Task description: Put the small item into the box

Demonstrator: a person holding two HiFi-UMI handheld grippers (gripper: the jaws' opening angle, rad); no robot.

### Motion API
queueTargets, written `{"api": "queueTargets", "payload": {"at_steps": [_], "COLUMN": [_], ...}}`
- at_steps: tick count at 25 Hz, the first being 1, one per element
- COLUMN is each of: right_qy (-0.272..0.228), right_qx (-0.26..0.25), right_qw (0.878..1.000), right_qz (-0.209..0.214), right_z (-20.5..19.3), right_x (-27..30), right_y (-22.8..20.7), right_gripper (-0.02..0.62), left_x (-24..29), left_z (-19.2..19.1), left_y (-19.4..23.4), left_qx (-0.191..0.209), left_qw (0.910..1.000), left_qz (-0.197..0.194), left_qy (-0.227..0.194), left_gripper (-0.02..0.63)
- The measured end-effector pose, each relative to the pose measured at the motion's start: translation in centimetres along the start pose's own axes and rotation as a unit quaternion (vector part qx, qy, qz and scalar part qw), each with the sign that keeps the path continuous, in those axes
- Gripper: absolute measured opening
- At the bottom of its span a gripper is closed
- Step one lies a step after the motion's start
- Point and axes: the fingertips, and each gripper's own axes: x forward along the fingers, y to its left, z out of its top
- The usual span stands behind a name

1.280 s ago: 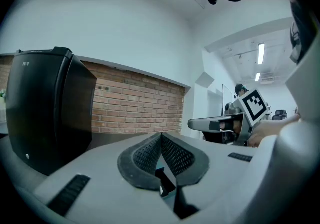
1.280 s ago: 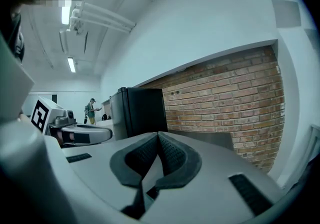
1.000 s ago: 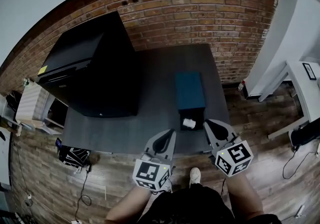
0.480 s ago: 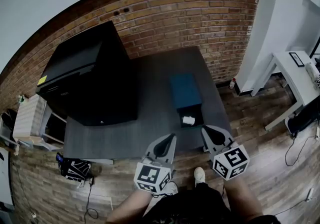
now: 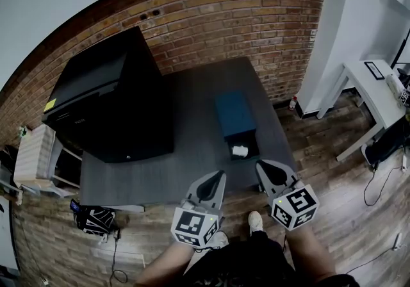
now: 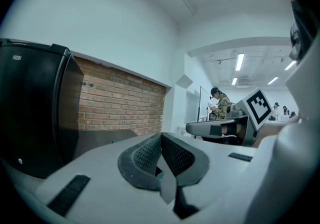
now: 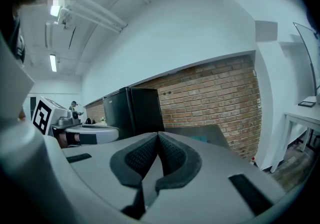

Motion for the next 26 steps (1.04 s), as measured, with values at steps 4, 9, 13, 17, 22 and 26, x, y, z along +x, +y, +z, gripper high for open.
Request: {"api": "queueTargets", "payload": {"at_steps": [4,9,13,17,22,26], "right_qy": [0.004,0.009,0.011,0.013,0.012,0.013], "right_qx": [0.001,0.003,0.004,0.003,0.002,0.002], "right_qw": [1.000,1.000,1.000,1.000,1.000,1.000], "right_qz": [-0.003,-0.006,-0.006,-0.007,-0.005,-0.007], "right_z": [-0.2,-0.4,-0.7,-0.6,-0.4,-0.1], "right_x": [0.2,0.7,1.0,1.4,1.8,2.0], "right_y": [0.1,0.1,0.2,0.2,0.1,0.0], "right_gripper": [0.018,0.018,0.018,0.018,0.018,0.018], "left_x": [0.0,0.2,0.3,0.4,0.6,0.8], "left_z": [-0.1,-0.3,-0.6,-0.7,-0.5,-0.3], "left_y": [0.5,1.0,1.3,1.6,1.9,2.0], "left_qx": [-0.006,-0.010,-0.011,-0.013,-0.014,-0.012], "left_qw": [1.0000,0.9999,0.9999,0.9999,0.9999,0.9999], "left_qz": [-0.001,-0.003,-0.005,-0.005,-0.007,-0.008], "left_qy": [-0.002,-0.002,-0.001,0.000,-0.001,-0.001], "left_gripper": [0.034,0.034,0.034,0.034,0.034,0.034]}}
